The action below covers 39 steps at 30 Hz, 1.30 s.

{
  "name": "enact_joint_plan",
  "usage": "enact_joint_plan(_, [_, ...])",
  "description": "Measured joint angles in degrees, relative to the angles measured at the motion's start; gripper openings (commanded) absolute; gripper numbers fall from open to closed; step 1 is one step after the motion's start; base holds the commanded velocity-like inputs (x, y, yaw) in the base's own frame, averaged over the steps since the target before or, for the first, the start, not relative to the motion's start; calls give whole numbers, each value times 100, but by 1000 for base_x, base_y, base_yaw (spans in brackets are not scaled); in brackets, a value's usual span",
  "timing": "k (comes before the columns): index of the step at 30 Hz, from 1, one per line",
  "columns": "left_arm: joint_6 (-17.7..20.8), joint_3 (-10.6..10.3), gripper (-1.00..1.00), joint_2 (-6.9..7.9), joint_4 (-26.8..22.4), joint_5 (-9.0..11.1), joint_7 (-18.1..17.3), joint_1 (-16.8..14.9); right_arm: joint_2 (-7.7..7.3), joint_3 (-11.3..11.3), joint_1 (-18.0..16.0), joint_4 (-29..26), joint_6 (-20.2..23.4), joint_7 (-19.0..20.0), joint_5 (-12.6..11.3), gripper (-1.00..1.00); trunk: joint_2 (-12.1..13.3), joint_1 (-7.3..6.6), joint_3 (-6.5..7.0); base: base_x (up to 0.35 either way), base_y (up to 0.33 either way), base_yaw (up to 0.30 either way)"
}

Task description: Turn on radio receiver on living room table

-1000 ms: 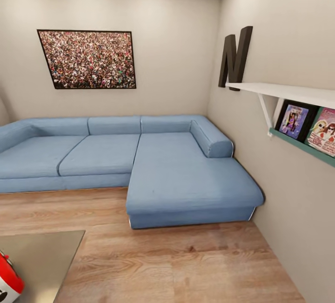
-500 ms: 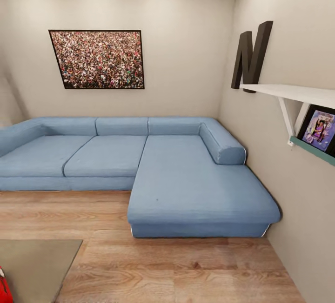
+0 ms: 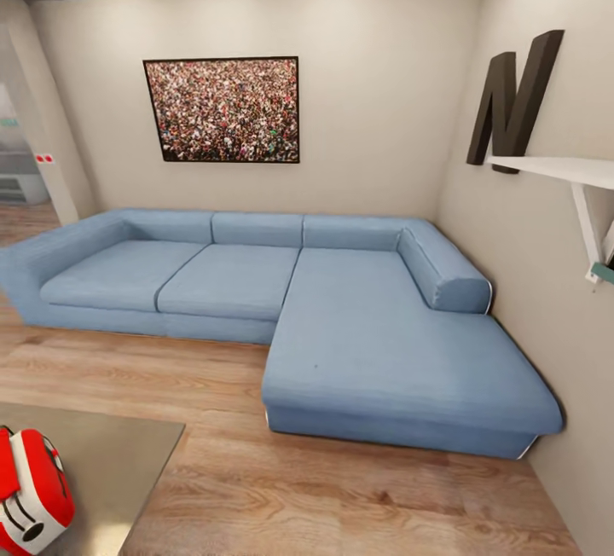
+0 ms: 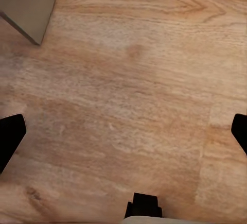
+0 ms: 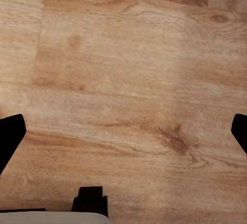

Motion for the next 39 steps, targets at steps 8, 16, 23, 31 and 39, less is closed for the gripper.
enact_joint_plan(8, [0,0,100,-18,0,-5,-4,0,0,0,0,0,0,-1,0,100,0,0,0,0,0,259])
enact_joint_plan(16, [0,0,100,-19,0,-5,-5,0,0,0,0,0,0,1,0,100,0,0,0,0,0,264])
enact_joint_plan(23, [0,0,100,-19,0,-5,-5,0,0,0,0,0,0,-2,0,100,0,0,0,0,0,264])
enact_joint_plan(31, [-2,0,100,-19,0,-5,-5,0,0,0,0,0,0,0,0,100,0,0,0,0,0,264])
enact_joint_plan(39, [-24,1,100,-25,0,2,-5,0,0,0,0,0,0,0,0,100,0,0,0,0,0,264])
